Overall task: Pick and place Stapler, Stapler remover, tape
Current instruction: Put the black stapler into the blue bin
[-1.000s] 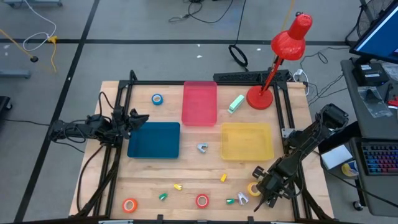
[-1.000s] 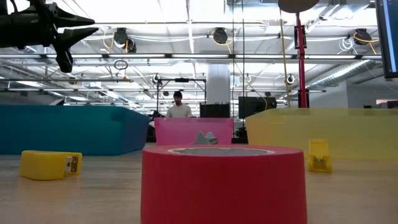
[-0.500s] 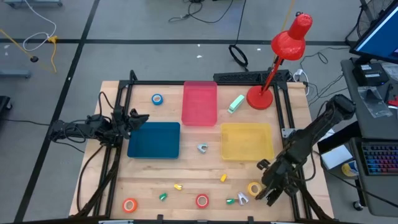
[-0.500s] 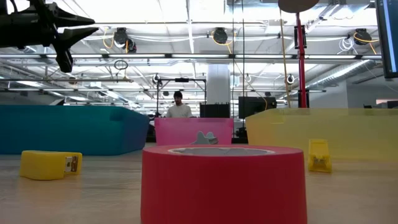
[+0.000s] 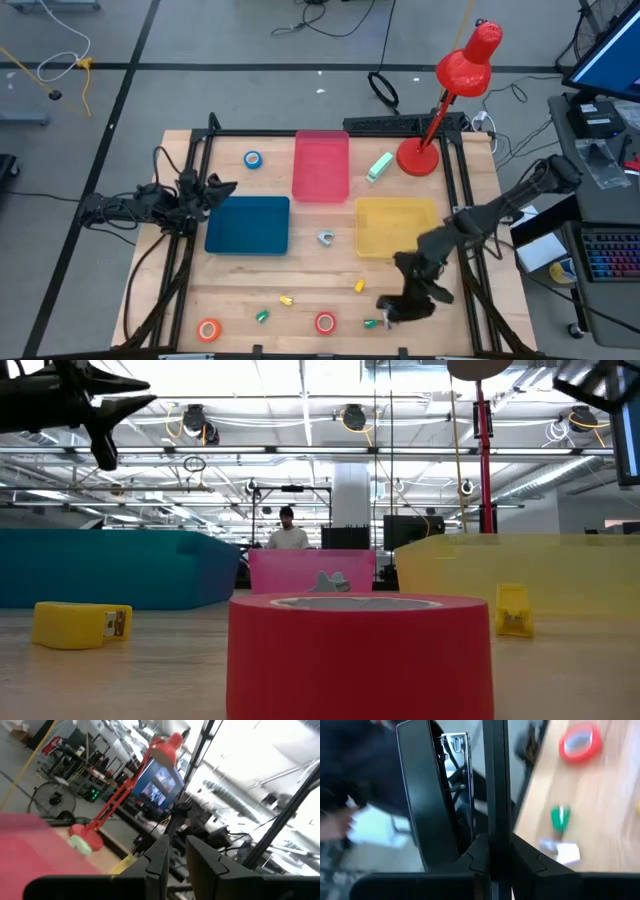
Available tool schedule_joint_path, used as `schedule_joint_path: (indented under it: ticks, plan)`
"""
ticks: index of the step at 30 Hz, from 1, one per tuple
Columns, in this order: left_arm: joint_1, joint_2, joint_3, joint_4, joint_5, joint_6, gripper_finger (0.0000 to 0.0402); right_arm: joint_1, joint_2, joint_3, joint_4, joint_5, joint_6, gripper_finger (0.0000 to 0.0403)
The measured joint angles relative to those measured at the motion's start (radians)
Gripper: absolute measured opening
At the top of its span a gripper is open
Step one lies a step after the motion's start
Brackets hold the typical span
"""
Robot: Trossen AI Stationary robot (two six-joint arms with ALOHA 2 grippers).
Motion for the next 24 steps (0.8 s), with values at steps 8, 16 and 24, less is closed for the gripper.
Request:
schedule_joint_path:
  ticks: [8,16,24]
  plan:
    - [0.0,0.1,0.0,0.193,0.0,0.004,0.0065,-0.233,0.023,0.002,0.29,0.001,0.011,0.0035]
    - [0.0,0.307,0.001,0.435,0.0,0.0,0.0065,-0.421,0.16,0.002,0.725,0.049,0.033,0.0035]
    - [-0.002,0.536,0.151,0.461,0.011,0.048,0.0065,-0.52,0.316,0.002,0.958,0.196,0.022,0.0035]
